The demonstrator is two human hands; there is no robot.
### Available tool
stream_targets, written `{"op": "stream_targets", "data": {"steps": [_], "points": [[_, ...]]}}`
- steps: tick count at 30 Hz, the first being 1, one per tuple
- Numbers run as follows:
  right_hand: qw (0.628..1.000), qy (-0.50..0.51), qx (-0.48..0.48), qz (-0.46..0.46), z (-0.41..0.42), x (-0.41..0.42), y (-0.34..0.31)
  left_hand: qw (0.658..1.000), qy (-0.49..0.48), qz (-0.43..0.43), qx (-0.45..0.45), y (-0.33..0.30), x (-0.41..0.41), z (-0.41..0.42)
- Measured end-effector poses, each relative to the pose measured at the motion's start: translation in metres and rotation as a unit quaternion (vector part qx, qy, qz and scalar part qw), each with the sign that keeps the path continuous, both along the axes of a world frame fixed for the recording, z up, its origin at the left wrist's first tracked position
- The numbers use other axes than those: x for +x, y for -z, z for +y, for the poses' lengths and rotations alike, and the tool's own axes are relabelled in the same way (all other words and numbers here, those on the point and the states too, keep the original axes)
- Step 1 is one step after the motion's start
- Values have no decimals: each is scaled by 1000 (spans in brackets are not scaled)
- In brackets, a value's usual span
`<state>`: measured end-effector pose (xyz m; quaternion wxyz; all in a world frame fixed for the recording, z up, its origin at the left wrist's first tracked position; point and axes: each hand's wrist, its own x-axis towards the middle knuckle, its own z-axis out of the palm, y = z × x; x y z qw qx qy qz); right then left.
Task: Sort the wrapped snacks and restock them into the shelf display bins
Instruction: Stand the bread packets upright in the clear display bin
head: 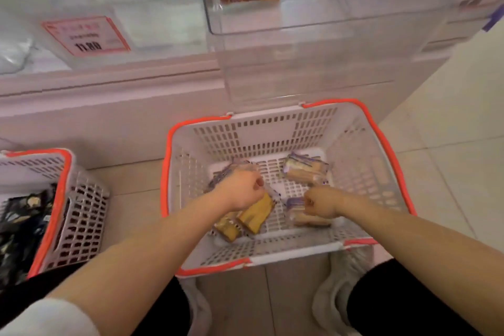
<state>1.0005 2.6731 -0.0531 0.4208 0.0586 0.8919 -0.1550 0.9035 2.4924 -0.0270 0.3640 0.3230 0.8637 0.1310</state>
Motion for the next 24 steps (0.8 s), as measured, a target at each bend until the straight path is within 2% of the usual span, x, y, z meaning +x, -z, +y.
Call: {"op": "stream_targets", "data": {"steps": [2,4,7,11,17,19,21,22,23,24], "points": [[1000,-6,-5,-17,2,8,35,999,15,-35,-17,25,8,-1],[999,36,-21,-34,5,11,69,997,11,-66,-39,51,12,-3],[997,66,22,-36,12,12,111,994,-19,-91,-60,81,17,-8],[997,8,62,-49,21,13,145,987,-47,-125,-85,112,25,-18],[996,-44,81,-13,23,8,160,978,-109,-160,-76,125,30,-31],[1000,-15,24,5,21,2,151,980,-128,-146,-49,120,27,-29],[991,97,-95,9,21,-4,132,981,-141,-132,9,107,23,-25],[970,171,-174,-15,22,-7,118,982,-137,-118,47,98,19,-23],[932,246,-259,-56,23,-9,102,985,-117,-95,82,88,16,-20],[880,315,-341,-104,23,-9,85,988,-87,-69,109,77,12,-17]]}}
